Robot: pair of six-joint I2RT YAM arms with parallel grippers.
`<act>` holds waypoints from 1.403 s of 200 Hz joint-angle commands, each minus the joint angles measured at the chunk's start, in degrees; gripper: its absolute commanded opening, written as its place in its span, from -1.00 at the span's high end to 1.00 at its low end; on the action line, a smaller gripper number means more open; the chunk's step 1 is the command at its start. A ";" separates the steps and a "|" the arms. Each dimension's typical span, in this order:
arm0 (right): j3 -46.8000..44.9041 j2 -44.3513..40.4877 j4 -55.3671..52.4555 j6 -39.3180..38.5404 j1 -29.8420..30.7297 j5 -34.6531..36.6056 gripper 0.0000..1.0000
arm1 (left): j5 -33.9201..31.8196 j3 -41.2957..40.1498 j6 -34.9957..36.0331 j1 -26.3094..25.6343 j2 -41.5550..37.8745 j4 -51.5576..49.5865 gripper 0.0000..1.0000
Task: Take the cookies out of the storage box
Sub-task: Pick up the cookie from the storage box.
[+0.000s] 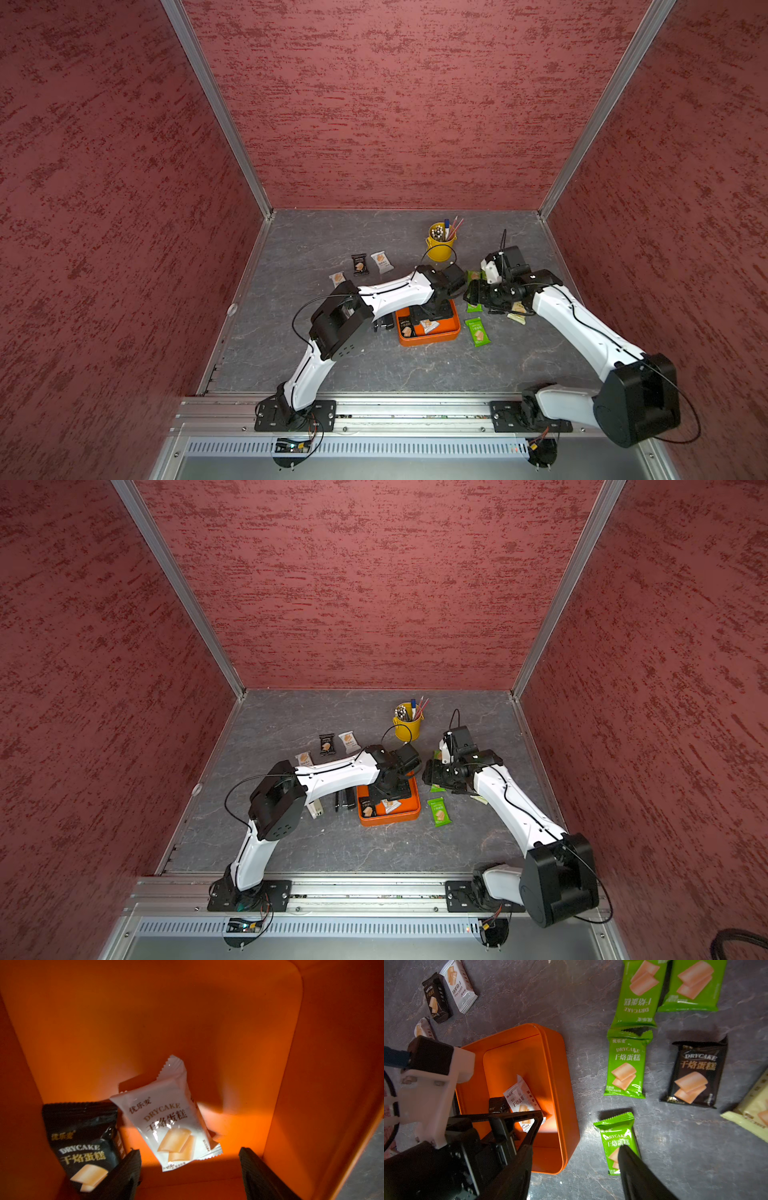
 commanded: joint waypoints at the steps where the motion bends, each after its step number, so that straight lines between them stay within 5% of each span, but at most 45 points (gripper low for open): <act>1: 0.78 -1.46 -0.01 -0.95 -0.61 1.72 -0.40 | 0.71 1.22 0.02 0.57 2.81 -0.98 -0.58; 83: 1.76 0.19 -0.21 -1.00 -0.83 1.32 -0.40 | -0.68 2.62 0.66 2.72 5.04 1.52 -0.50; 186: 2.07 0.29 -0.74 -1.09 -0.85 2.35 -0.40 | -0.34 2.91 3.26 3.61 5.20 3.00 0.20; 280: 2.04 -1.20 -0.95 0.12 -0.92 0.09 -0.40 | -1.47 1.40 3.34 4.46 -1.64 3.69 0.23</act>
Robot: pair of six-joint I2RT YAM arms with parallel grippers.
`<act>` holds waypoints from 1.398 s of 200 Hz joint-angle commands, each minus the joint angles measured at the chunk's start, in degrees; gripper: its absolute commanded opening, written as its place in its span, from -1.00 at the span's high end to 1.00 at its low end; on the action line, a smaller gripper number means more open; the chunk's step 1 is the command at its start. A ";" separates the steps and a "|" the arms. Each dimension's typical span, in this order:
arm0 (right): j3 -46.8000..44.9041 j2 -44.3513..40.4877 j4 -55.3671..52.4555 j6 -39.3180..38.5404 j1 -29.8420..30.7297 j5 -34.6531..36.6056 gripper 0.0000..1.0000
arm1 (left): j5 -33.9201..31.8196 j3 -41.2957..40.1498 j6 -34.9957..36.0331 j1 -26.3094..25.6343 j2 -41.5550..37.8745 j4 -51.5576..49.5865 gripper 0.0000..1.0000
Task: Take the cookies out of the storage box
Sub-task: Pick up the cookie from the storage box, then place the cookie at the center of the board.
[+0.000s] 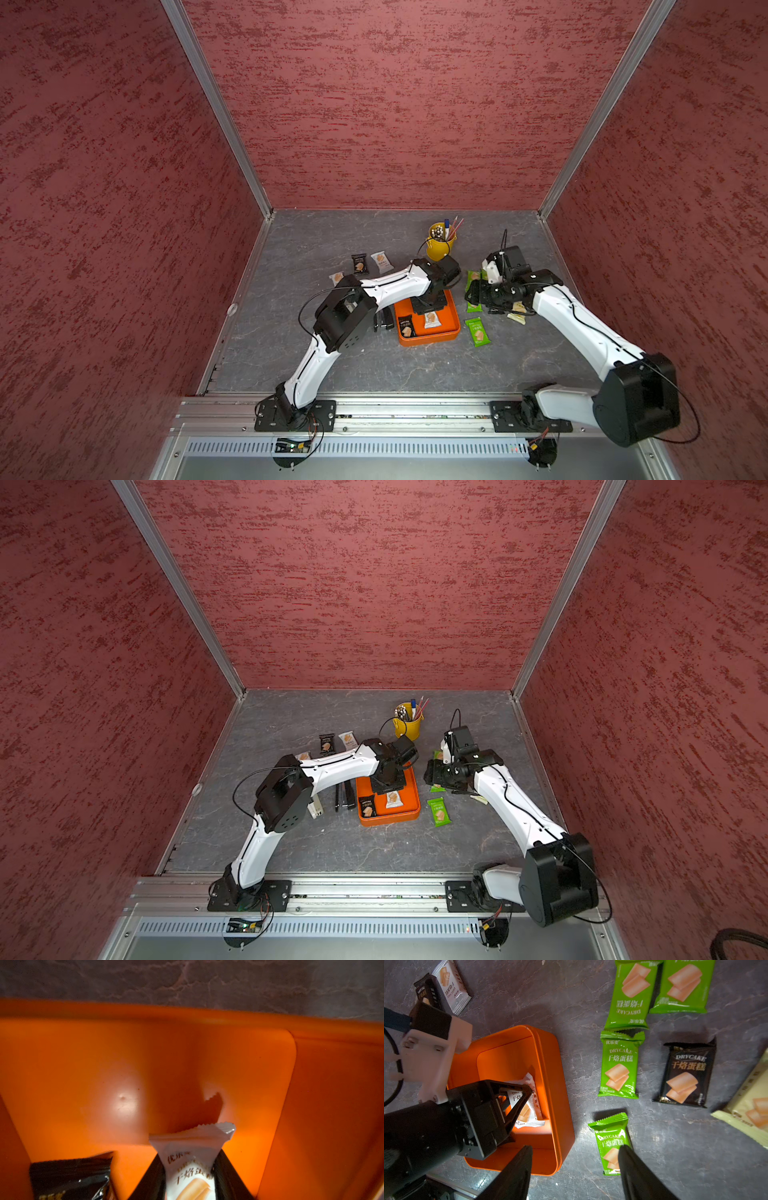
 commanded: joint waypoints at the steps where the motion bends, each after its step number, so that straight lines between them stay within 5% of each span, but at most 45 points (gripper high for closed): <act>1: 1.96 -1.40 -0.61 0.53 -0.48 -0.82 -0.40 | -1.47 -1.06 0.95 0.65 -4.58 0.90 0.23; 98: 1.09 -4.17 -0.51 1.83 -0.40 -3.57 -0.40 | -2.86 -5.94 1.19 1.62 -10.95 2.25 0.23; 154: 0.43 -3.32 3.73 5.29 0.78 -8.47 -0.38 | -5.34 -11.57 3.76 6.39 -20.30 -0.27 0.22; 211: 5.07 2.94 7.81 9.32 5.03 -7.33 -0.37 | -4.06 -22.00 10.69 17.85 -32.61 -0.60 0.21; 279: 16.26 15.25 9.16 14.40 12.39 -4.39 -0.36 | 2.00 -41.02 17.55 38.80 -43.15 6.12 0.21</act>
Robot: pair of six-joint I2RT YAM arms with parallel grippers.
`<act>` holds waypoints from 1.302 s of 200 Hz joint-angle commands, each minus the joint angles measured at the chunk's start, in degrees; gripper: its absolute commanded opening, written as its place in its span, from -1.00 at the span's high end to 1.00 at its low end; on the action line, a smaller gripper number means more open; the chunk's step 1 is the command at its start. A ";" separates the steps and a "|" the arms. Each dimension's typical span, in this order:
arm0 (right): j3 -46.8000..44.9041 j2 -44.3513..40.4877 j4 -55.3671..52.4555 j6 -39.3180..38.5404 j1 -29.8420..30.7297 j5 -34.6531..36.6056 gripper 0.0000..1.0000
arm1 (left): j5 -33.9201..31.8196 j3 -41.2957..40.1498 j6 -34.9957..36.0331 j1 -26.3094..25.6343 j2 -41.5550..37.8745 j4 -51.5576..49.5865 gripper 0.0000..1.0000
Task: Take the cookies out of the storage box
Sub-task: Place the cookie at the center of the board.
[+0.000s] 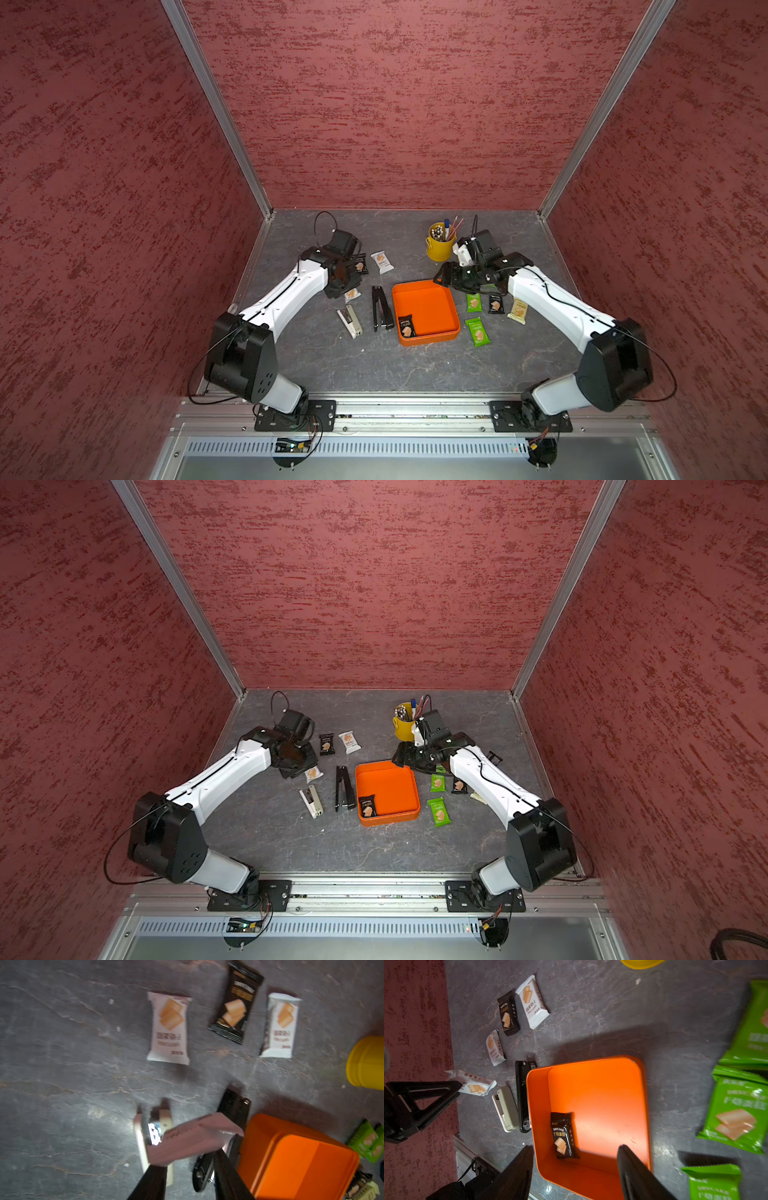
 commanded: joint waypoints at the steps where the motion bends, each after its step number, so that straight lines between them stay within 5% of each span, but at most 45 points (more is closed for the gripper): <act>1: 3.23 2.58 1.57 2.72 1.73 1.66 -0.36 | 2.96 -5.21 4.12 5.41 -2.42 3.69 0.21; 50: 8.75 7.26 -2.49 1.70 2.59 3.32 -0.36 | 6.20 -10.32 6.80 13.26 -1.94 8.46 0.23; 138: 5.10 4.19 -2.33 0.68 3.38 4.24 -0.36 | 7.09 -8.90 5.60 12.28 -5.14 7.18 0.22; 172: 2.26 2.20 -1.82 -1.13 5.32 3.78 -0.36 | 5.88 -7.36 2.43 7.35 -7.11 5.91 0.14; 260: -6.62 -3.15 2.07 -3.11 11.19 -0.48 -0.27 | -0.36 -2.67 -11.01 -15.50 -3.23 6.11 0.02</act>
